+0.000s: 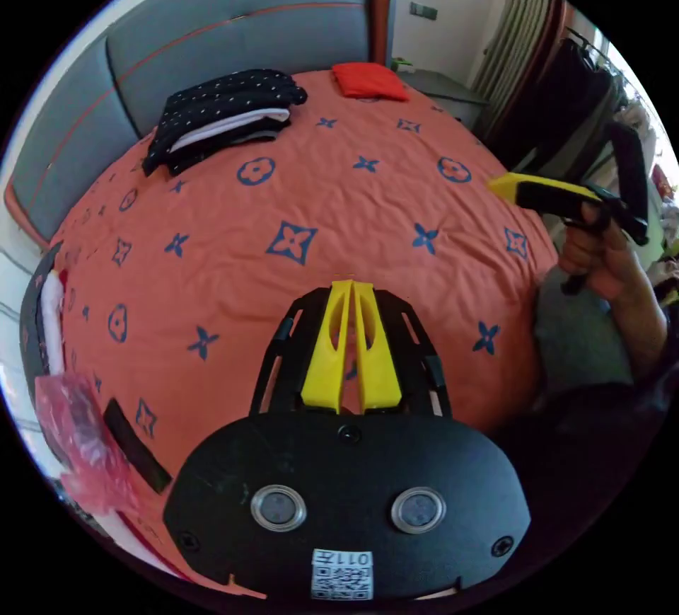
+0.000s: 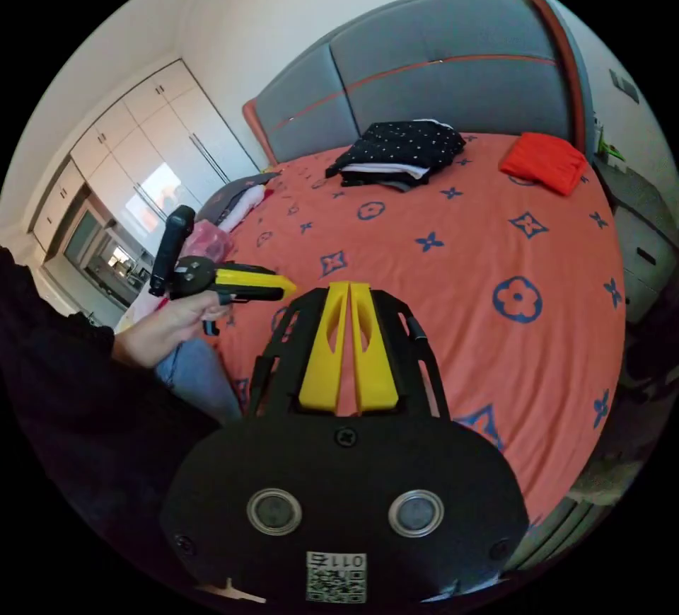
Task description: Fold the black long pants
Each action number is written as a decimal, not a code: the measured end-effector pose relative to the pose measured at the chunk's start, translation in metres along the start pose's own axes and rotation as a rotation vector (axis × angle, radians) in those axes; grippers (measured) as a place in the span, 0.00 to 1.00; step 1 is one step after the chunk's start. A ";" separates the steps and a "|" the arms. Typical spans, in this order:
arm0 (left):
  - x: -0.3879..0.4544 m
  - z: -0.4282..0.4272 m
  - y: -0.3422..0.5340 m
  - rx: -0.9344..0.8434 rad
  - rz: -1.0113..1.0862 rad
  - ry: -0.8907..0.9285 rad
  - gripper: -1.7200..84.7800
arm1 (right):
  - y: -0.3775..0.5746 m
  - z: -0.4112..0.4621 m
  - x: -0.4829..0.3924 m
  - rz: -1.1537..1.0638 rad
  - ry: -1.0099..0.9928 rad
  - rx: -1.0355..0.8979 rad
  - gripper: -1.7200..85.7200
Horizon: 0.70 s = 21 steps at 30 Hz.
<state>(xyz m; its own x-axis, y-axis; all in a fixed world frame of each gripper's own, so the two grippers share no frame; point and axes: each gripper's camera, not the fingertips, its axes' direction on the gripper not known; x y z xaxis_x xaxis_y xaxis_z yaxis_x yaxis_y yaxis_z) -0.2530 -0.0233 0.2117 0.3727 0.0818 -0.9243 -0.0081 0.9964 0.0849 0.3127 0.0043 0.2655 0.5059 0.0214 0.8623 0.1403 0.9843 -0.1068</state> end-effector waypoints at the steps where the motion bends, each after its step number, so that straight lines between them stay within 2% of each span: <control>1: 0.007 -0.003 0.014 -0.026 0.017 -0.064 0.02 | 0.015 -0.010 -0.006 0.008 0.017 0.007 0.02; 4: 0.013 -0.019 0.033 -0.011 0.020 -0.186 0.02 | 0.037 -0.029 -0.016 -0.050 0.152 0.021 0.02; 7: 0.009 -0.038 0.044 0.074 -0.047 -0.126 0.02 | 0.045 -0.039 -0.011 -0.098 0.222 -0.002 0.02; 11: 0.014 -0.047 0.059 0.135 -0.077 -0.184 0.02 | 0.059 -0.051 0.001 -0.045 0.210 -0.010 0.02; 14: 0.014 -0.044 0.072 0.140 -0.076 -0.215 0.02 | 0.072 -0.067 -0.002 -0.092 0.251 0.012 0.02; 17: 0.008 -0.047 0.083 0.193 -0.109 -0.193 0.02 | 0.086 -0.097 -0.009 -0.143 0.289 0.056 0.02; 21: 0.006 -0.046 0.095 0.257 -0.116 -0.139 0.02 | 0.117 -0.173 -0.011 -0.105 0.232 0.163 0.03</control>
<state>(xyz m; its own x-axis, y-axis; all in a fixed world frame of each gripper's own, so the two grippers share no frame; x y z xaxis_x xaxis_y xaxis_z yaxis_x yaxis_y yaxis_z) -0.2938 0.0732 0.1971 0.4806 -0.0543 -0.8753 0.2705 0.9586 0.0890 0.4705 0.0889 0.1578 0.6792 -0.1038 0.7266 0.0726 0.9946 0.0742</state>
